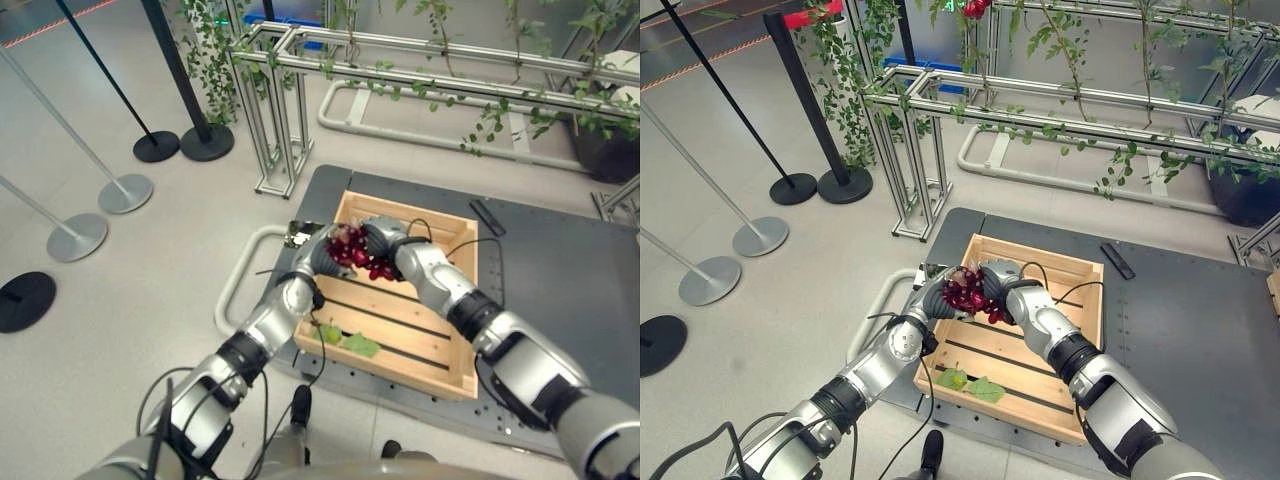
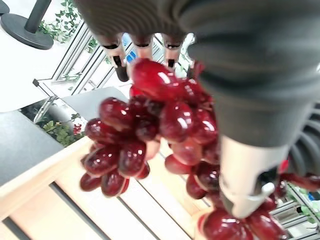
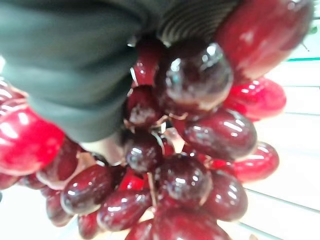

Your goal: Pick up the fruits from the basket on one side to the basket on the other side

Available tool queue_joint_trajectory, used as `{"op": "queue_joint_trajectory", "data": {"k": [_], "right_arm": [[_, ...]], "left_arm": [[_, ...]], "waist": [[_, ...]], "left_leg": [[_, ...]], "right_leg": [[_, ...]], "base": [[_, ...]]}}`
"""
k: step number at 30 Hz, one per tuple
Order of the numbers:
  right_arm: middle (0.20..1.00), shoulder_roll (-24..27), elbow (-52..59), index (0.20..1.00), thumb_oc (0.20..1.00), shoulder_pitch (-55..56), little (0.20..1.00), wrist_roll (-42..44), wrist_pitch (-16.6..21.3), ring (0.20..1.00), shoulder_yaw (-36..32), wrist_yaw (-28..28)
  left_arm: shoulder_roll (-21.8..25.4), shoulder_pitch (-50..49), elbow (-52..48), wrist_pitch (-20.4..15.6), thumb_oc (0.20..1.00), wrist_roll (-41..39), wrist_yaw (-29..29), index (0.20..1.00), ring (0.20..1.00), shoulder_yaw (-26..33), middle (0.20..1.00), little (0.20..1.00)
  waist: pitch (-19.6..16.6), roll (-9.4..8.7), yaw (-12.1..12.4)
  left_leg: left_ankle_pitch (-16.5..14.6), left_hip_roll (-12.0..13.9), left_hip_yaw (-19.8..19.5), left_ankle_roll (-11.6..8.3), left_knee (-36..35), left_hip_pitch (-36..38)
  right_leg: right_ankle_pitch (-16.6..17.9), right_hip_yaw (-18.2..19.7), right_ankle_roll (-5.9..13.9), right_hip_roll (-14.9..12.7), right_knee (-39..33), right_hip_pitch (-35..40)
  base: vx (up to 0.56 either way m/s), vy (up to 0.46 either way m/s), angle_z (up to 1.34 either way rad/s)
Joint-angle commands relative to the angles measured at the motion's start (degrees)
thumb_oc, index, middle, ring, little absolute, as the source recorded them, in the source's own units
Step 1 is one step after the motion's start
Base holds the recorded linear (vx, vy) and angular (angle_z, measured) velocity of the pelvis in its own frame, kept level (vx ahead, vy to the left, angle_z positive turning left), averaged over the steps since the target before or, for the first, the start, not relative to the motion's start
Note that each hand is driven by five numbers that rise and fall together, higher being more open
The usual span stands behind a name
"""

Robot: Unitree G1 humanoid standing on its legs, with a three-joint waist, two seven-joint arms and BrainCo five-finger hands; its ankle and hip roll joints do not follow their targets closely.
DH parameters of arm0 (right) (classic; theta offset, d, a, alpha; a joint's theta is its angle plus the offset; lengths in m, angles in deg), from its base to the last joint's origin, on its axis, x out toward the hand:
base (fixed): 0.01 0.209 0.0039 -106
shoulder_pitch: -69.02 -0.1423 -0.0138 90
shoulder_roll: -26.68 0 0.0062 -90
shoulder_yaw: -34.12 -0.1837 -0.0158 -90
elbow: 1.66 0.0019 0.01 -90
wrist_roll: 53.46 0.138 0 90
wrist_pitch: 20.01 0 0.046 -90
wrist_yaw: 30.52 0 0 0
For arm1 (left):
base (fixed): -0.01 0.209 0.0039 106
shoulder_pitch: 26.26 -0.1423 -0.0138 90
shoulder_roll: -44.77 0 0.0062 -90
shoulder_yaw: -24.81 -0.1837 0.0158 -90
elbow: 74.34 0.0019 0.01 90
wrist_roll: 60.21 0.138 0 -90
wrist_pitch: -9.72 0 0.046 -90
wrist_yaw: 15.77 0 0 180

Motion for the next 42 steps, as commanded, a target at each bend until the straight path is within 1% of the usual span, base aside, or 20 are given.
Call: {"op": "queue_joint_trajectory", "data": {"k": [1,5,12,16,23,28,32,42], "right_arm": [[0.200,-0.39,4.63,0.200,0.200,-9.82,0.200,-1.54,0.42,0.200,-3.28,-2.33],[0.200,-0.23,5.14,0.200,0.200,-10.01,0.200,-1.85,0.39,0.200,-3.66,-2.28],[0.200,-2.42,5.20,0.200,0.200,-9.03,0.200,0.39,1.18,0.200,-3.38,-2.73],[0.200,-4.36,4.35,0.200,0.200,-8.03,0.200,3.01,1.50,0.200,-2.98,-3.14],[0.200,-6.47,3.35,0.200,0.200,-7.14,0.200,7.02,2.13,0.200,-2.28,-4.05],[0.200,-8.23,2.47,0.200,0.200,-6.45,0.200,10.52,2.80,0.200,-1.72,-4.77],[0.200,-9.52,1.84,0.200,0.200,-6.71,0.200,13.13,3.33,0.200,-1.04,-4.90],[0.200,-10.90,1.49,0.200,0.200,-8.05,0.200,15.72,4.31,0.200,0.14,-5.00]], "left_arm": [[-0.78,2.94,1.33,-0.75,1.000,2.84,1.43,1.000,1.000,-0.02,1.000,1.000],[-0.50,2.79,1.15,-0.29,1.000,3.77,1.57,1.000,1.000,0.50,1.000,1.000],[-0.71,2.48,0.49,-0.33,1.000,2.39,-1.80,1.000,1.000,2.59,1.000,1.000],[-1.26,2.32,-0.82,-0.43,1.000,-0.53,-4.57,1.000,1.000,4.45,1.000,1.000],[-1.94,2.61,-1.85,-1.04,1.000,-2.85,-7.33,1.000,1.000,5.33,1.000,1.000],[-2.99,2.86,-0.33,-1.64,1.000,-5.32,-9.50,1.000,1.000,5.47,1.000,1.000],[-3.58,3.40,0.69,-1.80,1.000,-6.38,-9.48,1.000,1.000,4.54,1.000,1.000],[-3.80,4.53,3.14,-1.54,1.000,-5.72,-8.65,1.000,1.000,2.49,1.000,1.000]], "waist": [[-0.19,-2.81,0.48],[-0.18,-2.73,0.46],[-0.21,-2.82,0.47],[-0.21,-2.98,0.60],[-0.30,-3.19,0.56],[-0.56,-3.41,0.55],[-0.80,-3.52,0.42],[-1.25,-3.78,0.29]], "left_leg": [[-10.69,0.00,3.60,1.35,4.01,1.43],[-10.81,-0.05,3.72,1.33,4.16,1.41],[-10.89,0.01,3.69,1.35,4.36,1.48],[-10.82,0.10,3.70,1.24,4.43,1.51],[-10.71,0.33,3.78,1.13,4.48,1.50],[-10.73,0.32,3.77,1.08,4.37,1.70],[-10.68,0.31,3.82,1.07,4.39,1.74],[-10.77,0.29,3.78,1.12,4.18,2.11]], "right_leg": [[4.37,1.95,2.77,-5.78,1.17,-5.41],[4.30,2.03,2.83,-5.81,1.16,-5.38],[4.20,2.11,2.76,-5.84,1.32,-5.34],[4.17,2.09,2.68,-5.64,1.22,-5.26],[4.15,1.98,2.60,-5.47,1.22,-5.21],[4.17,2.13,2.60,-5.34,1.06,-5.02],[4.19,2.12,2.62,-5.32,1.03,-4.90],[4.45,2.05,2.71,-5.30,0.65,-4.53]], "base": [[0.00,0.000,0.00],[0.00,0.000,0.00],[0.00,0.000,0.00],[0.00,0.000,0.00],[0.00,0.000,0.00],[0.00,0.000,0.00],[0.00,0.000,0.00],[0.00,0.000,0.00]]}}
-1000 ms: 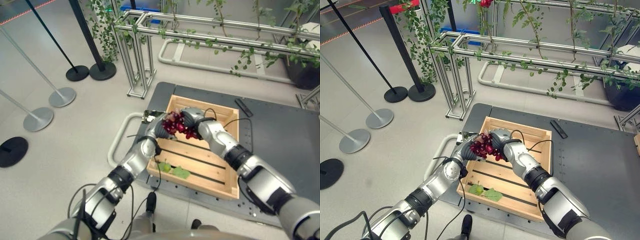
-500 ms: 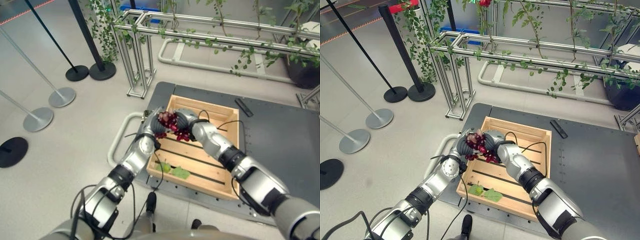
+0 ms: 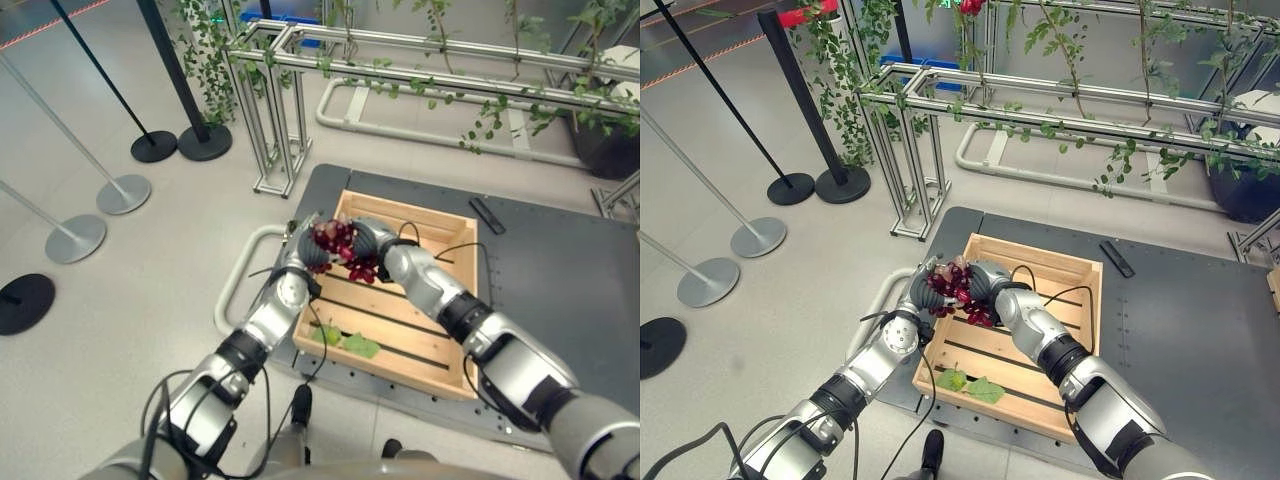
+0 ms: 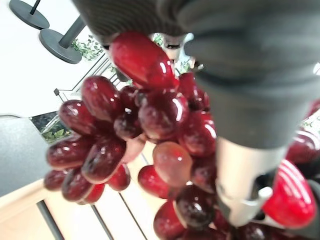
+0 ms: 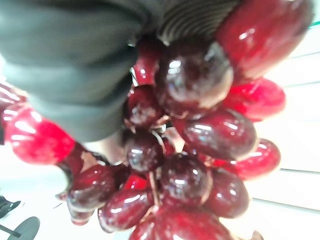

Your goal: Pick up the fruits from the basket on one side to the basket on the other side

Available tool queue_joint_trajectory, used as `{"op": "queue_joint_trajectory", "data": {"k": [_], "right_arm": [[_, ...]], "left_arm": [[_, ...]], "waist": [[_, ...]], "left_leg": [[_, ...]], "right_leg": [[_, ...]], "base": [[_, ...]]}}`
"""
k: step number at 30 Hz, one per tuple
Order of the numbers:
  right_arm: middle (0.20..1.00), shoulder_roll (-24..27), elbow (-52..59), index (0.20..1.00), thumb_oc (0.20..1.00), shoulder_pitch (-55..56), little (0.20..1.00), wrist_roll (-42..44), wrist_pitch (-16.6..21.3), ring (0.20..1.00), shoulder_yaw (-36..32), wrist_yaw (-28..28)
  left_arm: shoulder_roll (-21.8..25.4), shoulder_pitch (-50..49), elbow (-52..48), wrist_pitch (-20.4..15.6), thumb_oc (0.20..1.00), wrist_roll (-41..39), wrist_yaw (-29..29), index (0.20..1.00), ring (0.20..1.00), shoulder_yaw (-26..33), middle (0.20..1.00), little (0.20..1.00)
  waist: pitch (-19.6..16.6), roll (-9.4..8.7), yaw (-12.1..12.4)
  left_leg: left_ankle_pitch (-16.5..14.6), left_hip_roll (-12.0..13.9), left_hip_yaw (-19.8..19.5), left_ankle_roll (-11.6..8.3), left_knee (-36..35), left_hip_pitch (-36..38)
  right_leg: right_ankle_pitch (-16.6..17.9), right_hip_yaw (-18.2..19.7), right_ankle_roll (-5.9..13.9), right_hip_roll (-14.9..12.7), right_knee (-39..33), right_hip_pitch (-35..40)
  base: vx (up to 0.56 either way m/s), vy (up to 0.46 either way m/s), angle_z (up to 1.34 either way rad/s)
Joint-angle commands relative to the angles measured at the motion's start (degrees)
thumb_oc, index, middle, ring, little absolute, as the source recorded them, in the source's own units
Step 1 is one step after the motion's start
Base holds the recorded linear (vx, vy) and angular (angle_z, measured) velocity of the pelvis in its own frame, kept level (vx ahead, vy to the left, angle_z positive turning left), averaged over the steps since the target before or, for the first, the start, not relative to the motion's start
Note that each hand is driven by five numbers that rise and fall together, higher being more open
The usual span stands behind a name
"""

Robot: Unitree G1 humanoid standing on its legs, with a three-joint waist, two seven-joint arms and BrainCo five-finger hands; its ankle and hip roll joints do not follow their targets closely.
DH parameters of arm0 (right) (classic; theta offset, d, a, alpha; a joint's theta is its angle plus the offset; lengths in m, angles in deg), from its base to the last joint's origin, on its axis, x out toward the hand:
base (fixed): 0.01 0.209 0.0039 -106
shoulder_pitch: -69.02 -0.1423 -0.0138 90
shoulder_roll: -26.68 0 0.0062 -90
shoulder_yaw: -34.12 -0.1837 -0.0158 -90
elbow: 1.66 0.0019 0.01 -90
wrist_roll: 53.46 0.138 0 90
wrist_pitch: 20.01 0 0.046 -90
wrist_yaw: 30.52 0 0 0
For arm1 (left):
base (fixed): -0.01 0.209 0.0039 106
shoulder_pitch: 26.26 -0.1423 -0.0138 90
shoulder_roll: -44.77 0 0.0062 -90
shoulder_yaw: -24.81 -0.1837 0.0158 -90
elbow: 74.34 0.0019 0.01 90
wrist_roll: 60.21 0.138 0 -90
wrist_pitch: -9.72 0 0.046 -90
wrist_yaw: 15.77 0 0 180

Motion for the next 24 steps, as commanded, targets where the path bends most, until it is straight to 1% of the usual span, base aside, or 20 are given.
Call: {"op": "queue_joint_trajectory", "data": {"k": [1,3,7,10,16,20,24], "right_arm": [[0.200,-6.97,1.35,0.200,0.200,-8.18,0.200,4.68,4.33,0.200,0.12,-2.51],[0.200,-6.93,1.28,0.200,0.200,-8.41,0.200,4.49,4.28,0.200,0.27,-2.46],[0.200,-6.83,1.27,0.200,0.200,-9.44,0.200,2.77,4.19,0.200,0.87,-2.12],[0.200,-6.86,1.06,0.200,0.200,-10.51,0.200,-0.83,3.92,0.200,1.97,-1.52],[0.200,-7.00,1.63,0.200,0.200,-11.62,0.200,-6.30,3.32,0.200,2.78,0.01],[0.200,-7.21,1.41,0.200,0.200,-11.81,0.200,-7.18,3.06,0.200,2.86,0.49],[0.200,-7.78,1.15,0.200,0.200,-11.89,0.200,-6.78,3.06,0.200,2.78,0.63]], "left_arm": [[-2.35,4.74,3.06,-2.15,1.000,0.51,-0.01,1.000,1.000,-2.45,1.000,1.000],[-2.35,4.97,3.61,-1.93,1.000,1.12,0.40,1.000,1.000,-2.81,1.000,1.000],[-2.57,5.74,6.42,-0.99,1.000,4.76,2.90,1.000,1.000,-5.16,1.000,1.000],[-2.76,6.25,7.90,-0.44,1.000,8.22,5.00,1.000,1.000,-7.28,1.000,1.000],[-2.86,7.07,9.64,0.20,1.000,13.43,7.60,1.000,1.000,-9.28,1.000,1.000],[-3.05,7.34,10.68,0.59,1.000,15.46,9.30,1.000,1.000,-10.25,1.000,1.000],[-3.14,7.78,10.97,0.50,1.000,16.21,9.74,1.000,1.000,-10.43,1.000,1.000]], "waist": [[-1.47,-3.53,0.23],[-1.47,-3.53,0.24],[-1.64,-3.37,0.07],[-1.79,-3.16,-0.12],[-1.81,-2.71,-0.30],[-1.86,-2.50,-0.47],[-1.94,-2.38,-0.56]], "left_leg": [[-10.42,0.39,3.52,1.04,3.93,1.94],[-10.40,0.40,3.54,1.03,3.92,1.98],[-10.44,0.41,3.54,1.04,3.88,2.12],[-10.57,0.41,3.63,1.02,3.94,2.18],[-10.77,0.47,3.82,0.96,4.08,2.33],[-10.82,0.45,3.87,0.96,4.04,2.43],[-10.87,0.46,3.98,0.95,4.08,2.48]], "right_leg": [[4.69,1.80,2.65,-5.22,0.67,-4.66],[4.71,1.84,2.65,-5.19,0.57,-4.59],[4.72,1.99,2.67,-5.11,0.36,-4.48],[4.73,2.07,2.67,-5.16,0.25,-4.38],[4.66,2.03,2.61,-5.15,0.16,-4.37],[4.57,2.24,2.62,-5.10,0.01,-4.22],[4.58,2.34,2.59,-5.05,-0.08,-4.12]], "base": [[0.00,0.000,0.00],[0.00,0.000,0.00],[0.00,0.000,0.00],[0.00,0.000,0.00],[0.00,0.000,0.00],[0.00,0.000,0.00],[0.00,0.000,0.00]]}}
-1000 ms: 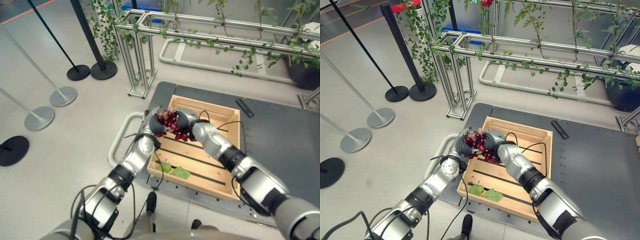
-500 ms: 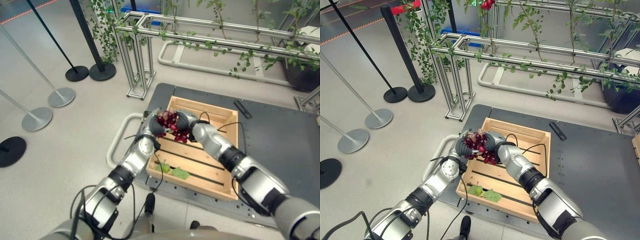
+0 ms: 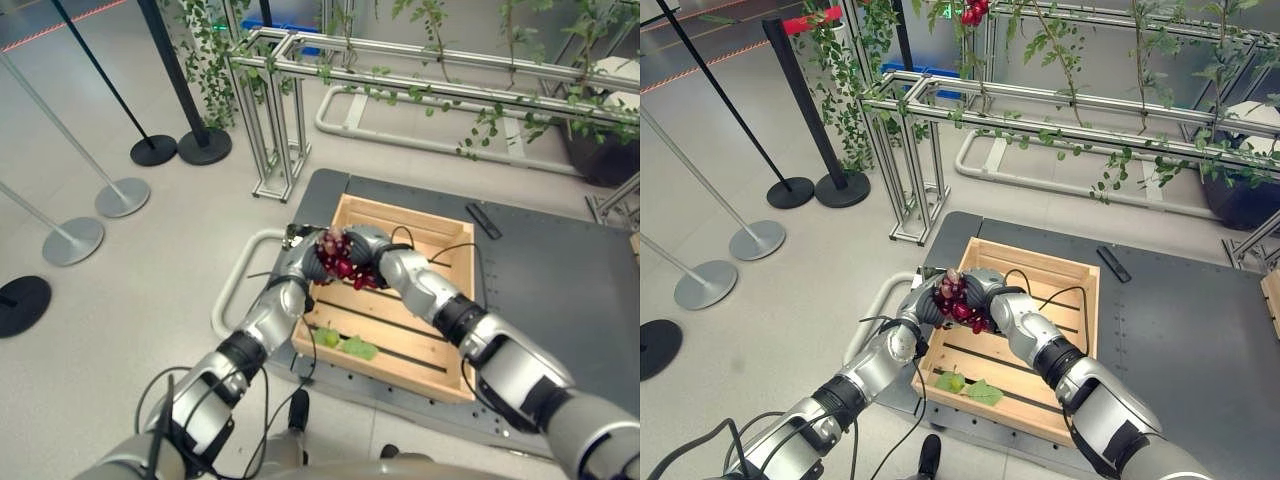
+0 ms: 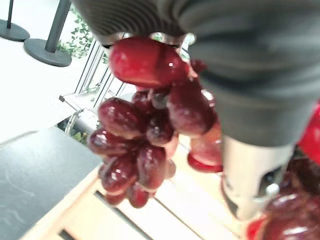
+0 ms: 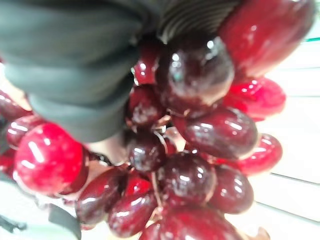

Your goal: Pick up the fruits from the basket on one side to the basket on the other side

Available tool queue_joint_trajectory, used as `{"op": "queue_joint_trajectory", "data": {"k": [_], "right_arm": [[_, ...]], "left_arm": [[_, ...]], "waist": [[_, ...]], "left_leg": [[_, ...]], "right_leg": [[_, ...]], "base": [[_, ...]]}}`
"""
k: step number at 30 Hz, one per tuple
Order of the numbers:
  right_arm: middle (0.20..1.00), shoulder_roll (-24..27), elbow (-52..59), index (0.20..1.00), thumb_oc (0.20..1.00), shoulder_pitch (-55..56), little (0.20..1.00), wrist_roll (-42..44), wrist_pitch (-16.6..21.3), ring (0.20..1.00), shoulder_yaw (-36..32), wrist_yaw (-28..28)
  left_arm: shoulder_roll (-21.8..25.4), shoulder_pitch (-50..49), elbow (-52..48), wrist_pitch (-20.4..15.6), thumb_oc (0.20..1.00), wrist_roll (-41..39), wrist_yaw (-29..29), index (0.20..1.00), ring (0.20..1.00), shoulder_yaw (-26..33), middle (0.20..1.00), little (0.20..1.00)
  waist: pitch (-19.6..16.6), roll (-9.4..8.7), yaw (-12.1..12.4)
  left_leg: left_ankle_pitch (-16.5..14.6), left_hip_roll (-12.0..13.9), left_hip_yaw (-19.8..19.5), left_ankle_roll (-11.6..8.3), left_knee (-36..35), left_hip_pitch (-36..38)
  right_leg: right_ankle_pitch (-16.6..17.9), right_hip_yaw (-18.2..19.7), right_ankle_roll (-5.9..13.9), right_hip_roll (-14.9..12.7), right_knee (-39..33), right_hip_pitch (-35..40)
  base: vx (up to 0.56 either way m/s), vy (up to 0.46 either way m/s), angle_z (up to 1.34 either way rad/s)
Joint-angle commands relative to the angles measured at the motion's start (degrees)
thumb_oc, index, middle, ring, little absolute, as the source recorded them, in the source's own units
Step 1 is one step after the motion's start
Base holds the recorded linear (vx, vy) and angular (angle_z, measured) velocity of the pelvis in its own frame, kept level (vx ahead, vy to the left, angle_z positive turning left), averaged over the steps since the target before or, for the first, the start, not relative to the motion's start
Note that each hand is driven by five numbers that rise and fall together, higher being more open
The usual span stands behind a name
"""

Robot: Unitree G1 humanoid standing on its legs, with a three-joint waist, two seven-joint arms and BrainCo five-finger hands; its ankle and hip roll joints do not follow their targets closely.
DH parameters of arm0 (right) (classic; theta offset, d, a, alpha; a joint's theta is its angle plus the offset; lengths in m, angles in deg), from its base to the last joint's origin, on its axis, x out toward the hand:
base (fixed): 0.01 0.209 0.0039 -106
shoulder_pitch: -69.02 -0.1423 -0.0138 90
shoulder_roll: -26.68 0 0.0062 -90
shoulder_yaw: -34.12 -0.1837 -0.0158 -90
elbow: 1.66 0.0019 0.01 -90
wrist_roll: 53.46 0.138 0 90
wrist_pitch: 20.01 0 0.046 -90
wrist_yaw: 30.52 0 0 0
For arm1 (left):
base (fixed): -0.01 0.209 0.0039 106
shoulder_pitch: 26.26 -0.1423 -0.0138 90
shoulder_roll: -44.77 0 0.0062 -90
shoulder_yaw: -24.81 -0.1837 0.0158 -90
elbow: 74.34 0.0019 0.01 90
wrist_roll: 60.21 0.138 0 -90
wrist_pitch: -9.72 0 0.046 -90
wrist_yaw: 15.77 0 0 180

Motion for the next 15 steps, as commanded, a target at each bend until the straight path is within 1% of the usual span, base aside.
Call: {"op": "queue_joint_trajectory", "data": {"k": [1,7,8,15], "right_arm": [[0.200,-6.51,2.28,0.200,0.200,-11.76,0.200,0.27,3.12,0.200,0.17,-2.00],[0.200,-7.34,2.21,0.200,0.200,-11.46,0.200,1.73,3.42,0.200,0.14,-2.08],[0.200,-7.67,2.40,0.200,0.200,-11.24,0.200,3.07,3.80,0.200,0.12,-2.37],[0.200,-8.62,2.69,0.200,0.200,-9.82,0.200,8.07,4.32,0.200,-0.37,-3.12]], "left_arm": [[-4.22,6.05,4.08,-1.83,1.000,3.65,1.72,1.000,1.000,-5.24,1.000,1.000],[-4.29,5.91,4.03,-1.75,1.000,3.04,0.88,1.000,1.000,-4.61,1.000,1.000],[-4.31,5.95,3.92,-1.84,1.000,1.83,-0.43,1.000,1.000,-3.86,1.000,1.000],[-4.09,5.49,1.60,-2.58,1.000,-2.74,-4.21,1.000,1.000,-1.61,1.000,1.000]], "waist": [[-1.67,-1.89,-0.49],[-1.82,-1.79,-0.53],[-1.93,-1.87,-0.50],[-2.12,-2.13,-0.40]], "left_leg": [[-10.88,0.40,3.86,0.95,4.09,1.74],[-10.98,0.44,3.87,0.98,4.05,2.00],[-10.96,0.39,3.94,0.98,3.96,2.10],[-10.84,0.43,3.83,0.93,3.79,2.21]], "right_leg": [[4.58,2.12,2.60,-5.00,-0.08,-4.84],[4.49,2.21,2.65,-4.99,-0.08,-4.66],[4.53,2.09,2.63,-4.93,-0.26,-4.51],[4.68,1.94,2.60,-4.80,-0.46,-4.32]], "base": [[0.00,0.000,0.00],[0.00,0.000,0.00],[0.00,0.000,0.00],[0.00,0.000,0.00]]}}
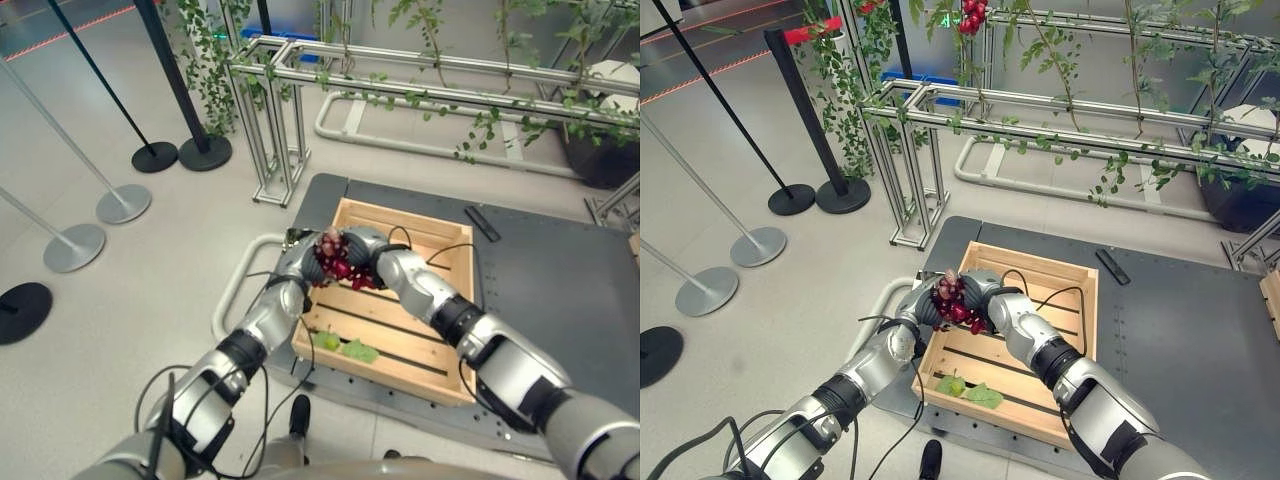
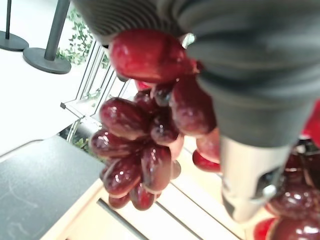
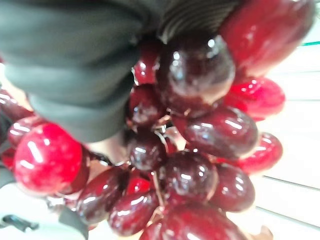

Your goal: Pick up the fruits from the basket on one side to the basket on the other side

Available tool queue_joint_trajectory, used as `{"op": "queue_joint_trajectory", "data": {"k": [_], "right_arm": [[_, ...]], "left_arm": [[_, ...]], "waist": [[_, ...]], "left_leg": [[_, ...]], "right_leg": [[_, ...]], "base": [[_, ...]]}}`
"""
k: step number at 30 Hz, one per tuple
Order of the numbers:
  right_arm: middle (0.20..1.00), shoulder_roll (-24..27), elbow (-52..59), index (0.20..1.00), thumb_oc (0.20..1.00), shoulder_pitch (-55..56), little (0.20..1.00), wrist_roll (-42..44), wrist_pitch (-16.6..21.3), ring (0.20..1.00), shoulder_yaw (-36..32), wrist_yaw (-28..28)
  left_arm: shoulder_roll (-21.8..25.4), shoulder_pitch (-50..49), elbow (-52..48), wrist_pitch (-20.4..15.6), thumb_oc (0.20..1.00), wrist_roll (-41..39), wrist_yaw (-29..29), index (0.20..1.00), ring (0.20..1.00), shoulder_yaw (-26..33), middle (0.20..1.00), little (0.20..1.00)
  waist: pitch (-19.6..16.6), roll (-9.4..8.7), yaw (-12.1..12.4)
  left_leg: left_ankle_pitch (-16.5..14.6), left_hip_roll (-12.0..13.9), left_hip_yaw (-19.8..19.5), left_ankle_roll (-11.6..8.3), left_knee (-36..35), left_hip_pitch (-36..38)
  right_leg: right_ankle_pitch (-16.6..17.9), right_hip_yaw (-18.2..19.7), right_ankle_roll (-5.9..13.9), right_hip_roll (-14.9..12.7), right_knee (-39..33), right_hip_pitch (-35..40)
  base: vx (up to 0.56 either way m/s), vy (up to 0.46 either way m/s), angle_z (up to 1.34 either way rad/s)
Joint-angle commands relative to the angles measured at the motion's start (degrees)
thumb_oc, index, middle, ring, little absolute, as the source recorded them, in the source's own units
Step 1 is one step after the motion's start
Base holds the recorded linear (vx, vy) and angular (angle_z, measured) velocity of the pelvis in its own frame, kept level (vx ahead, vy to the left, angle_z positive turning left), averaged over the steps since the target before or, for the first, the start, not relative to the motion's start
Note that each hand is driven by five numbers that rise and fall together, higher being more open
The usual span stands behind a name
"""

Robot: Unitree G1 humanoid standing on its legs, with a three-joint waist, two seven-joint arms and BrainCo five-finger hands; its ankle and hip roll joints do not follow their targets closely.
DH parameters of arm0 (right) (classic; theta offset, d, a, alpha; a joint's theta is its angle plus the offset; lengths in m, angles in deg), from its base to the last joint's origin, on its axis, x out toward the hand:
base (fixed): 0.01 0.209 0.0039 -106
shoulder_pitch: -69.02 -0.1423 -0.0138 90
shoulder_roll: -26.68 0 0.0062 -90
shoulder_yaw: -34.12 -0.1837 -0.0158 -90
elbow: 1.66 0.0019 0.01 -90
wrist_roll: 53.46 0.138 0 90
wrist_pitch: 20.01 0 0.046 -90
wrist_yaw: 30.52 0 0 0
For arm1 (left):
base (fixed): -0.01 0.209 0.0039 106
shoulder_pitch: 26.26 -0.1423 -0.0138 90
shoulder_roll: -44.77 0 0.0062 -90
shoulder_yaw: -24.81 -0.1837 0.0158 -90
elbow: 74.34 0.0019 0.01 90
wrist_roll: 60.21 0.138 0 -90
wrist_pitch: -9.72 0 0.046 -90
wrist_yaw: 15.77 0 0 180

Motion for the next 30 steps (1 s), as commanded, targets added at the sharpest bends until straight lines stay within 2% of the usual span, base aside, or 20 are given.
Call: {"op": "queue_joint_trajectory", "data": {"k": [1,3,4,5,13,14,15,23,30], "right_arm": [[0.200,-8.23,2.56,0.200,0.200,-9.69,0.200,6.01,4.40,0.200,-0.38,-2.96],[0.200,-8.20,2.38,0.200,0.200,-9.46,0.200,7.16,4.46,0.200,-0.62,-3.42],[0.200,-8.10,2.70,0.200,0.200,-9.46,0.200,7.40,4.55,0.200,-0.74,-3.46],[0.200,-7.89,2.92,0.200,0.200,-9.47,0.200,7.54,4.52,0.200,-0.94,-3.75],[0.200,-6.78,3.88,0.200,0.200,-8.37,0.200,8.12,4.78,0.200,-1.46,-4.12],[0.285,-6.77,3.91,0.285,0.285,-8.34,0.285,8.12,4.77,0.285,-1.46,-4.11],[1.000,-6.61,4.16,1.000,1.000,-8.17,1.000,8.47,4.89,1.000,-1.68,-4.29],[1.000,-6.55,4.55,1.000,1.000,-7.53,1.000,9.99,5.50,1.000,-1.92,-4.41],[1.000,-4.79,6.43,1.000,1.000,-7.05,1.000,14.85,6.08,1.000,-3.60,-4.85]], "left_arm": [[-4.11,5.50,1.45,-3.07,1.000,-2.46,-2.45,1.000,1.000,-1.84,1.000,1.000],[-4.17,5.43,1.09,-3.23,1.000,-3.54,-3.09,1.000,1.000,-1.67,1.000,1.000],[-4.16,5.31,0.72,-3.25,0.642,-4.08,-3.22,0.642,0.642,-1.60,0.642,0.642],[-4.16,5.20,0.52,-3.26,0.200,-4.56,-3.29,0.200,0.200,-1.47,0.200,0.200],[-4.27,4.10,-0.28,-3.75,0.200,-7.76,-3.55,0.200,0.200,-0.84,0.200,0.200],[-4.26,4.06,-0.32,-3.74,0.200,-7.76,-3.54,0.200,0.200,-0.85,0.200,0.200],[-4.27,3.78,-0.46,-3.91,0.200,-8.27,-3.80,0.200,0.200,-0.46,0.200,0.200],[-4.08,2.64,-1.16,-4.40,0.200,-10.05,-4.11,0.200,0.200,0.45,0.200,0.200],[-4.26,1.31,-2.40,-5.70,0.200,-15.79,-4.20,0.200,0.200,1.45,0.200,0.200]], "waist": [[-0.92,-2.66,-0.43],[-0.99,-2.76,-0.37],[-0.94,-2.79,-0.37],[-0.95,-2.83,-0.36],[-1.24,-2.75,-0.40],[-1.26,-2.75,-0.41],[-1.26,-2.71,-0.45],[-1.36,-2.72,-0.49],[-1.69,-3.34,-0.29]], "left_leg": [[-10.76,0.39,3.65,0.93,3.81,2.09],[-10.74,0.36,3.73,0.94,3.70,2.13],[-10.75,0.35,3.74,0.94,3.72,2.12],[-10.76,0.35,3.72,0.95,3.73,2.12],[-10.76,0.45,3.79,0.92,3.53,2.26],[-10.76,0.45,3.78,0.92,3.52,2.28],[-10.78,0.44,3.75,0.94,3.51,2.32],[-10.82,0.41,3.89,0.94,3.40,2.64],[-10.78,-0.03,4.00,1.14,3.05,2.81]], "right_leg": [[4.73,1.80,2.63,-4.80,-0.48,-4.32],[4.77,1.80,2.68,-4.80,-0.61,-4.21],[4.83,1.78,2.71,-4.84,-0.58,-4.28],[4.83,1.74,2.71,-4.83,-0.55,-4.31],[4.92,1.74,2.76,-4.89,-0.82,-4.08],[4.92,1.73,2.75,-4.88,-0.83,-4.06],[4.91,1.79,2.79,-4.89,-0.79,-4.05],[5.06,1.79,2.84,-4.88,-0.99,-3.80],[5.86,1.52,3.36,-5.11,-1.65,-3.45]], "base": [[0.00,0.000,0.00],[0.00,0.000,0.00],[0.00,0.000,0.00],[0.00,0.000,0.00],[0.00,0.000,0.00],[0.00,0.000,0.00],[0.00,0.000,0.00],[0.00,0.000,0.00],[0.00,0.012,0.00]]}}
